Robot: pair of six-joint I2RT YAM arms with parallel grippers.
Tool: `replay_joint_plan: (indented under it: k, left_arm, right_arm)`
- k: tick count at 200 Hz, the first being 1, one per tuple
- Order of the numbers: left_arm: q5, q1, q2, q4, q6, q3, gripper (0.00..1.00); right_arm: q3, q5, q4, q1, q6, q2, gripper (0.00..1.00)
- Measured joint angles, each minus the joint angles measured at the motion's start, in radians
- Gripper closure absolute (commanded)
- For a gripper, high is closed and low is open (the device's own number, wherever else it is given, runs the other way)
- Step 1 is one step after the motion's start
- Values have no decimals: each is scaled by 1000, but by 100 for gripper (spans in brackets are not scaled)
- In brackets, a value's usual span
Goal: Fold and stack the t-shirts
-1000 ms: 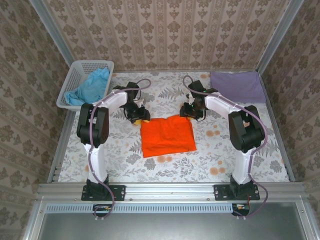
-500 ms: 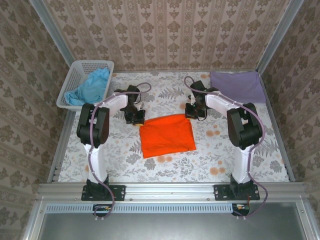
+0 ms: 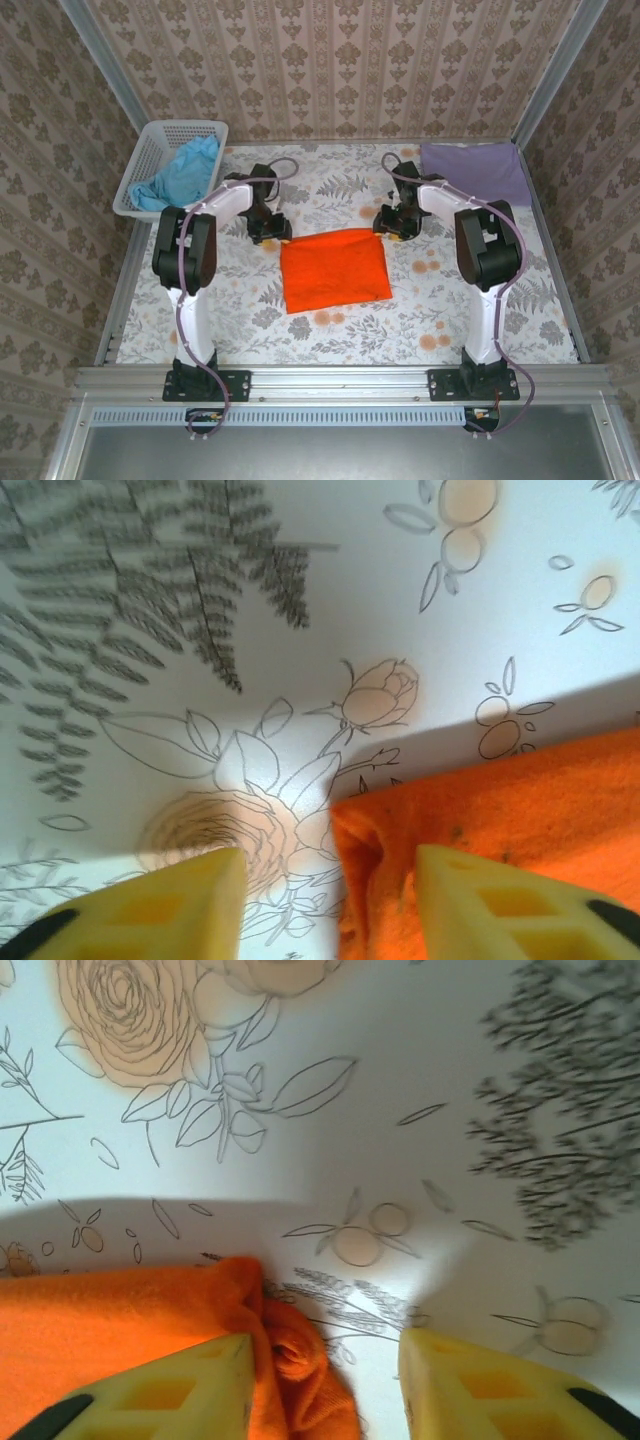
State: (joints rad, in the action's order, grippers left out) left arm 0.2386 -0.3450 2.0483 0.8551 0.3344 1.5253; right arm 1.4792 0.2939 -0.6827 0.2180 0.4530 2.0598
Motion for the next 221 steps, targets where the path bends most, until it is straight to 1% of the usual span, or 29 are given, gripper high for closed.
replay_joint_plan:
  k: [18, 34, 56, 71, 85, 96, 117, 130, 143, 151, 161, 169, 182, 201, 208, 221]
  left_arm:
    - [0, 5, -14, 9, 11, 27, 34]
    - [4, 6, -55, 16, 15, 36, 35]
    - [51, 3, -134, 13, 40, 34, 46]
    - [107, -8, -191, -16, 62, 14, 55]
    - [167, -37, -227, -44, 84, -16, 64]
    - [214, -77, -233, -64, 104, -40, 70]
    - [272, -157, -219, -125, 130, -116, 71]
    - [295, -191, -199, -163, 153, -179, 71]
    - [290, -196, -168, -182, 169, -232, 71]
    - [272, -189, -146, -190, 175, -256, 71]
    - [250, -173, -119, -200, 185, -283, 71]
    - [274, -152, -110, -217, 196, -297, 70]
    - [275, -132, -126, -255, 209, -317, 67]
    - [319, -105, -140, -305, 230, -351, 58]
    - [326, -100, -147, -318, 235, -358, 53]
    - [334, -97, -156, -327, 241, -361, 39]
  right_arm:
    - [-16, 0, 2, -19, 20, -51, 54]
    - [-57, 2, 11, -29, 45, -137, 60]
    - [-145, 42, 79, -22, 101, -272, 73]
    - [-194, 88, 136, 2, 141, -327, 77]
    - [-220, 134, 182, 40, 174, -335, 78]
    - [-236, 162, 206, 75, 188, -320, 77]
    - [-282, 200, 258, 129, 217, -270, 72]
    - [-316, 212, 277, 139, 233, -232, 71]
    - [-335, 211, 274, 134, 232, -181, 70]
    - [-336, 214, 268, 126, 232, -151, 69]
    - [-327, 233, 264, 111, 233, -142, 65]
    - [-324, 238, 266, 102, 233, -142, 61]
    - [-325, 258, 269, 93, 236, -140, 56]
    - [-339, 285, 293, 83, 237, -147, 50]
    - [-354, 291, 311, 80, 239, -159, 48]
    - [-388, 290, 338, 73, 241, -188, 45]
